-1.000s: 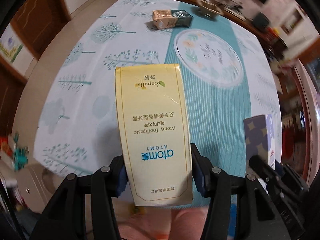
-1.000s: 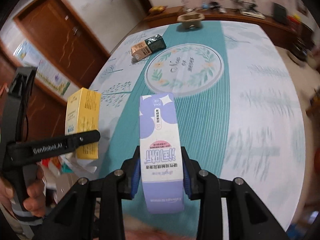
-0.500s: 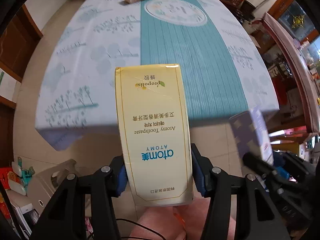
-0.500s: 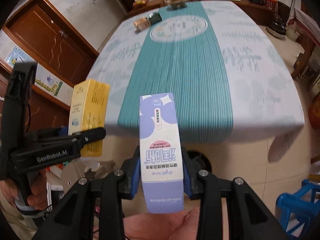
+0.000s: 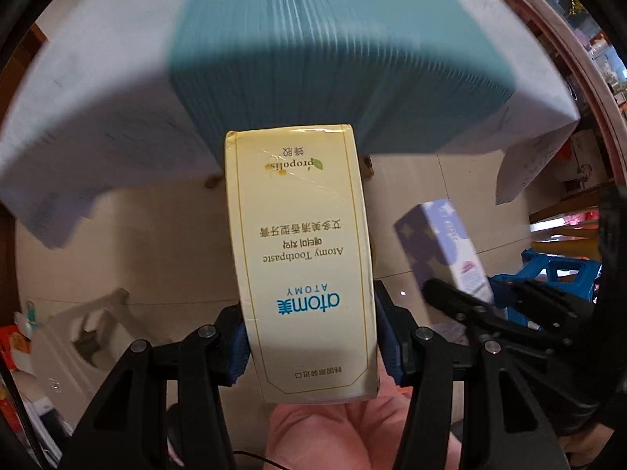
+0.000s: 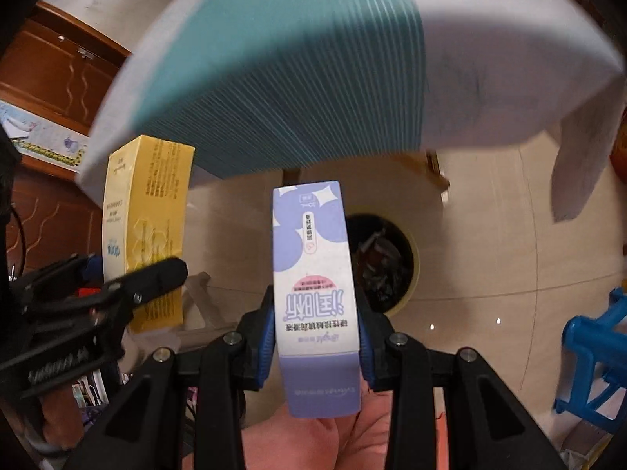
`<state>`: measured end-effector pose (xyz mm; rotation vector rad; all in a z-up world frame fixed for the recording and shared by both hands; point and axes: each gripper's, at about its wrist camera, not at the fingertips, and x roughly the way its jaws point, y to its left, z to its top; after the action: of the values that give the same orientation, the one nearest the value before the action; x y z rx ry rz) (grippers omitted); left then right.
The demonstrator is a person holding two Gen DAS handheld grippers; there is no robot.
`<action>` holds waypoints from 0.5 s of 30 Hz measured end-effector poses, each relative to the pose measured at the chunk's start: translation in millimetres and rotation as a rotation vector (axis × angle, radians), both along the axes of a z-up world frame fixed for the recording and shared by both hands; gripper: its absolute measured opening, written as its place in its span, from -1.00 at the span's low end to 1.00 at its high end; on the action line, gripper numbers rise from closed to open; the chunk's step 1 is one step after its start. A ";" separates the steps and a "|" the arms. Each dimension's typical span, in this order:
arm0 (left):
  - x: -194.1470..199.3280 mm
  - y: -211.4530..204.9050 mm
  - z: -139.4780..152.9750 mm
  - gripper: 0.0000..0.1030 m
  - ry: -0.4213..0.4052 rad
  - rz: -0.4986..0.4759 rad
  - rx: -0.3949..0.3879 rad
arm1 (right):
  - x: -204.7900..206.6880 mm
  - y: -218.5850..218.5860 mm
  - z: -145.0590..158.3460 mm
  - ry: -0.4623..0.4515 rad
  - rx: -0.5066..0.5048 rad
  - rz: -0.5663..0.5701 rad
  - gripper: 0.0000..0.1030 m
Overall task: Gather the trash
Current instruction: 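Carry the toothpaste box and lavender box with both tools over the black bin, then open both tools to drop the two boxes into the bin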
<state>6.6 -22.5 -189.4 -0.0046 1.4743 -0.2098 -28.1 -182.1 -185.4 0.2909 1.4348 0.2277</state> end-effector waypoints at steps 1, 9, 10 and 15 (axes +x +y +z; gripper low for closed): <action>-0.2 -3.2 -14.0 0.02 0.001 0.001 -0.002 | -0.8 -1.9 -17.4 0.012 -0.002 -0.003 -0.32; 3.5 -27.9 -121.0 0.03 0.051 -0.015 0.023 | -3.7 -14.7 -128.2 0.086 -0.009 -0.041 -0.32; 4.3 -31.1 -132.8 0.04 0.054 -0.025 0.032 | -3.5 -16.8 -141.1 0.089 -0.015 -0.041 -0.32; 9.9 -39.7 -170.9 0.55 0.056 -0.042 0.053 | 7.8 -25.0 -184.0 0.104 -0.040 -0.022 -0.32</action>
<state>16.5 -62.2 -360.3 0.0642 1.5366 -0.2064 -20.3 -207.1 -369.4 0.2887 1.5367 0.1681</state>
